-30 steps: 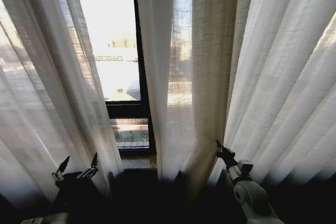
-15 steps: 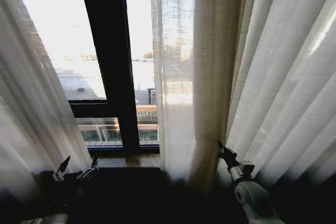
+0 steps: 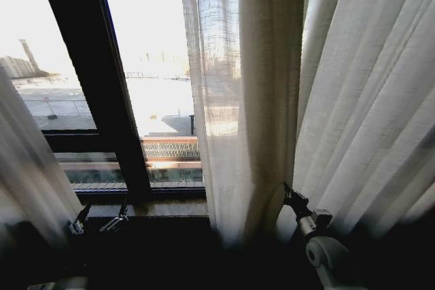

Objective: Open the curtains by pulling them apart, changing their state from closed to fully open.

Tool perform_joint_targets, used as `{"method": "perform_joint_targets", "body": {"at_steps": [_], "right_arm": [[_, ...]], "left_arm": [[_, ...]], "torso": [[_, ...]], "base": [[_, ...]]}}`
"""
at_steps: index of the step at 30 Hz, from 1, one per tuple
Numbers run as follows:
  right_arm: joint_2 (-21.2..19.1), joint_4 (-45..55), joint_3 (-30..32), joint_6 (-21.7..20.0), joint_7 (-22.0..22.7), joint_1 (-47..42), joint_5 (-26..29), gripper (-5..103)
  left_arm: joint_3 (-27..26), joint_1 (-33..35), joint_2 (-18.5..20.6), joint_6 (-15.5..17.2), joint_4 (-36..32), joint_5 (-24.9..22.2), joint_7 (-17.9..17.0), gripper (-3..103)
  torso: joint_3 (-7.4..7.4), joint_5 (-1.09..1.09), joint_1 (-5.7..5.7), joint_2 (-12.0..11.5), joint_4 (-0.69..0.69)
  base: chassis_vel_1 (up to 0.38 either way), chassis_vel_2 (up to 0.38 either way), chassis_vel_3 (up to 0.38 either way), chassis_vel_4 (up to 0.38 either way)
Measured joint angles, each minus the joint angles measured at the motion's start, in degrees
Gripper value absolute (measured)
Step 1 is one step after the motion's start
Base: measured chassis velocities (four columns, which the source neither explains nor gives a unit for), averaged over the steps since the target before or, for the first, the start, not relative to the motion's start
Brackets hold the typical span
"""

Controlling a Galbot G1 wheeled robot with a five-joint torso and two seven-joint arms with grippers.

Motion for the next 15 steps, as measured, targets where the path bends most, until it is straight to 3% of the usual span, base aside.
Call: {"method": "perform_joint_targets", "body": {"at_steps": [15], "right_arm": [[0.4,-0.1,0.1,1.1,0.0,-0.6,-1.1,0]], "left_arm": [[0.0,0.2,0.2,-0.2,0.1,-0.1,0.1,100]], "torso": [[0.0,0.01,0.0,0.0,0.0]], "base": [[-0.353,-0.358,0.355,0.346]]}}
